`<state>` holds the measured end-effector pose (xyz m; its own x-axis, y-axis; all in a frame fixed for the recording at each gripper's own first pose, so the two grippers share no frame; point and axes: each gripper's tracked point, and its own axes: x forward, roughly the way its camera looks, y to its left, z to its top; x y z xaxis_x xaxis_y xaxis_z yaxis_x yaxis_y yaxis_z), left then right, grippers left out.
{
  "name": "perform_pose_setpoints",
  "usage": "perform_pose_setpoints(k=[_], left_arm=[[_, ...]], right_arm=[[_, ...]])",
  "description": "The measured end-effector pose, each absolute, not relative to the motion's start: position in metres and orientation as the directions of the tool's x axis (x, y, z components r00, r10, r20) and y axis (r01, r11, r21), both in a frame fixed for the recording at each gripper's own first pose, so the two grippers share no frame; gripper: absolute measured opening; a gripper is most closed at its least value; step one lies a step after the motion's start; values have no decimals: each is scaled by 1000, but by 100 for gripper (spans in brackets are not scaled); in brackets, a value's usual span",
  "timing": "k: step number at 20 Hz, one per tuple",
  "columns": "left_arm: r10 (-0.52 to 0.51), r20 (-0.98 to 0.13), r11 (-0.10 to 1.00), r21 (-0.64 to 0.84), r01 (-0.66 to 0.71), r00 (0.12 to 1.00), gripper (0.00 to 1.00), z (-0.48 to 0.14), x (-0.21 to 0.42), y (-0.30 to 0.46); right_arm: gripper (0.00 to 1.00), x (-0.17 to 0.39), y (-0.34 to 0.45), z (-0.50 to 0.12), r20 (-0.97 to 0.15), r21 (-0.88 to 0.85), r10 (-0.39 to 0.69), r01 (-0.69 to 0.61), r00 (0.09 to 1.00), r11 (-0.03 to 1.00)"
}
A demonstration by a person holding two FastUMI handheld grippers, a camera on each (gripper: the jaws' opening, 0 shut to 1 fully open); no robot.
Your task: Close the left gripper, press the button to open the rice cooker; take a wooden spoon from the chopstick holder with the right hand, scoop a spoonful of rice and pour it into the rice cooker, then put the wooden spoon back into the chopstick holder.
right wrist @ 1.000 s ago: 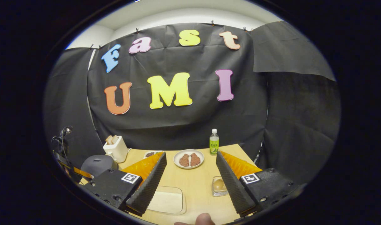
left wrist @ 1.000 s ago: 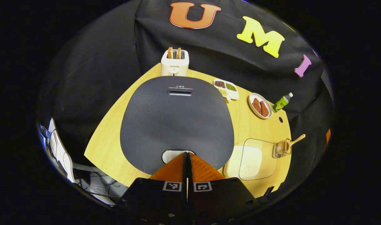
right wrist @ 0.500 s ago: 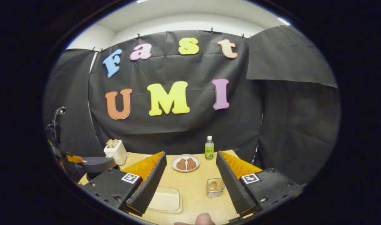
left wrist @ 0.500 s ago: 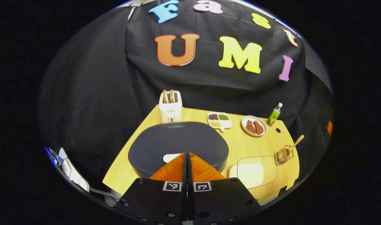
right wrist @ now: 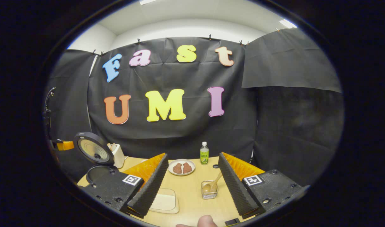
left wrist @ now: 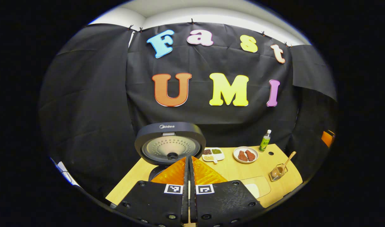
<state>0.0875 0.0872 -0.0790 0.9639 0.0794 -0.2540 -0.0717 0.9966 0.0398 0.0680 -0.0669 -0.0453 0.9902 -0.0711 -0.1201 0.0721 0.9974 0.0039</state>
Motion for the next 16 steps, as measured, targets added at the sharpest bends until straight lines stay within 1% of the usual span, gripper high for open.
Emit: perform_pose_setpoints(k=[1, 2, 3, 6, 7, 11, 16], left_arm=[[61, -233, 998, 39, -54, 970, 0, -75, 85, 80], [42, -214, 999, 39, -34, 976, 11, -69, 81, 76], [26, -198, 999, 37, -19, 980, 33, -65, 79, 69], [35, -136, 998, 49, -28, 990, 100, -52, 73, 64], [37, -115, 998, 53, -31, 993, 94, -47, 70, 63], [53, -51, 997, 51, -51, 997, 94, -30, 61, 60], [49, -19, 999, 23, -49, 999, 94, -22, 61, 48]], right_arm=[[100, 65, -68, -44, -119, 3, -73, 74, 990, 997], [100, 63, -68, -45, -120, 1, -75, 75, 990, 997], [100, 60, -69, -46, -123, -1, -76, 77, 989, 997], [100, 52, -73, -48, -119, -8, -85, 84, 989, 996], [100, 51, -76, -48, -119, -7, -89, 89, 989, 996], [100, 50, -88, -54, -129, -1, -106, 107, 986, 994], [100, 56, -109, -68, -141, -20, -111, 110, 984, 994]])
